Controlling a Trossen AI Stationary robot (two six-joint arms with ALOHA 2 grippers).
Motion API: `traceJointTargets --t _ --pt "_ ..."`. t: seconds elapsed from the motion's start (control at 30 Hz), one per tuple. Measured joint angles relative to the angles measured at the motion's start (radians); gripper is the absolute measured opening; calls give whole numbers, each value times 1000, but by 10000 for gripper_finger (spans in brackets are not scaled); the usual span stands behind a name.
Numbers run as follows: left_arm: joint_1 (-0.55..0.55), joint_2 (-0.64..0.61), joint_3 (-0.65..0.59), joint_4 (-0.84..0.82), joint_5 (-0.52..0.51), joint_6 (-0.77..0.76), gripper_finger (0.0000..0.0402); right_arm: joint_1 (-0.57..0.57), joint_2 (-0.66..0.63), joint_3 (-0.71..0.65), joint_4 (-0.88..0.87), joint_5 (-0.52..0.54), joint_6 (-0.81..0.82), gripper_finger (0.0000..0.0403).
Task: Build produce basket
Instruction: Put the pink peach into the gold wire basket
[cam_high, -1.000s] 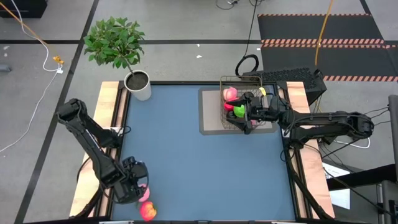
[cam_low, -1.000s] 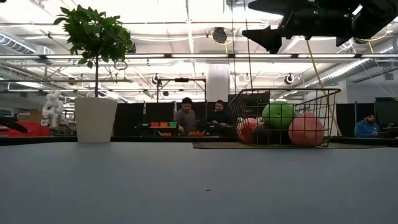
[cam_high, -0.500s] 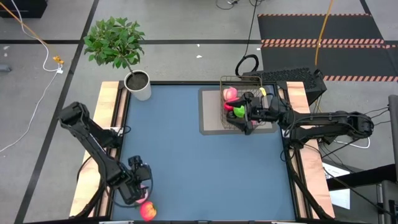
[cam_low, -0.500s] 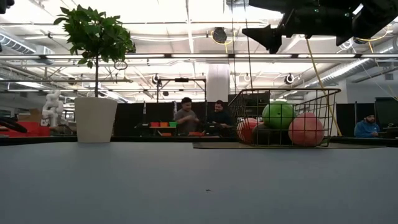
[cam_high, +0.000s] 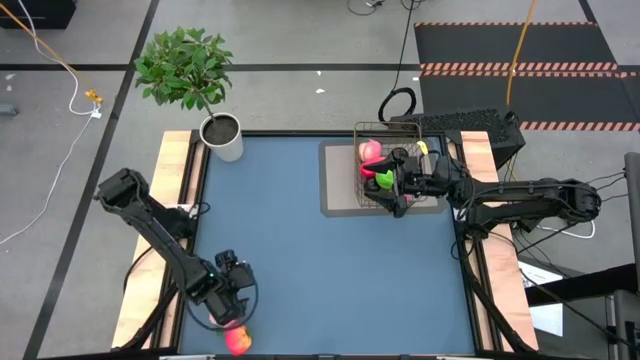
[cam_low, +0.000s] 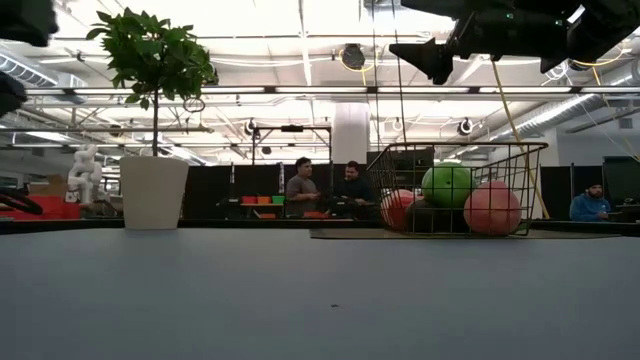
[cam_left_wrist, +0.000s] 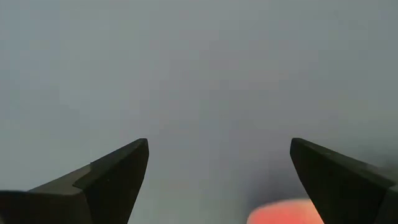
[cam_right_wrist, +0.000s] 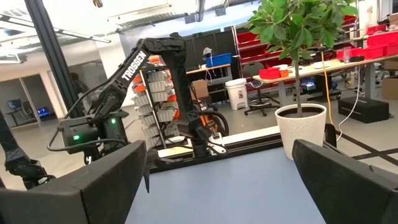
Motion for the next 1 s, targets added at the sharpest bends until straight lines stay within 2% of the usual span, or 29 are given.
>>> traceJointTargets --t 0.5,0.6,0.83,1.0 --pt "159 0 0 14 0 71 386 0 0 0 0 1 2 400" --pt "185 0 0 15 1 71 356 0 0 0 0 5 2 400" --pt "235 0 0 18 3 75 245 -1 0 0 0 32 48 400" --pt "272 0 1 23 2 217 182 0 0 0 0 28 81 400"
